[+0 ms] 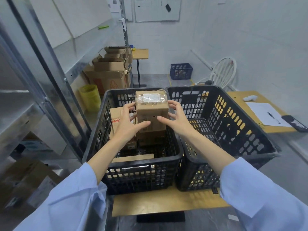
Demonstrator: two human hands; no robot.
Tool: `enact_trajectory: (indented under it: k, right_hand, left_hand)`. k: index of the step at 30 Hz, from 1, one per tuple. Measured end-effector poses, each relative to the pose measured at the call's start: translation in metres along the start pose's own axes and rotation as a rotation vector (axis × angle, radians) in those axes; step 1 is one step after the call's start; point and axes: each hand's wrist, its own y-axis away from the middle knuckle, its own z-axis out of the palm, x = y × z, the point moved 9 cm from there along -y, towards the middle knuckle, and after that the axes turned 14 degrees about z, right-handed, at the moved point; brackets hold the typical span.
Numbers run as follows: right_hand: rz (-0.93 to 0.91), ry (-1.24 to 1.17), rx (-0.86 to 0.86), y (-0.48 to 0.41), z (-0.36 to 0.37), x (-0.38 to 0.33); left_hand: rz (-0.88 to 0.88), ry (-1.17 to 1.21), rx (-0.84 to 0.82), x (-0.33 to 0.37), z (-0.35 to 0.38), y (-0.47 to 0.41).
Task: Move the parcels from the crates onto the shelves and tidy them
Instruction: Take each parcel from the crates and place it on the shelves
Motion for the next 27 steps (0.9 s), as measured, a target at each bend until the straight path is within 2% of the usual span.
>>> enact_trajectory:
  k: [7, 12, 16, 21, 27]
  right_hand:
    - [0.039, -0.095, 0.008, -0.004, -0.001, 0.001]
    - [-0.022, 0.060, -0.008, -0.003, 0.005, -0.004]
    - [-0.072, 0.064, -0.013, -0.005, 0.006, -0.014]
    - [-0.110, 0.058, -0.132, -0.014, 0.015, -0.020]
    - [-0.207, 0.089, -0.320, -0.012, 0.028, -0.034]
  left_hand:
    - [0.008, 0.034, 0.068, 0.005, -0.006, -0.004]
    - [0.039, -0.080, 0.066, 0.011, -0.010, -0.010]
    - [0.081, -0.113, 0.132, 0.017, -0.016, -0.008]
    - [0.085, -0.114, 0.209, 0.024, -0.026, 0.002]
    - [0.073, -0.230, 0.356, 0.046, -0.029, 0.034]
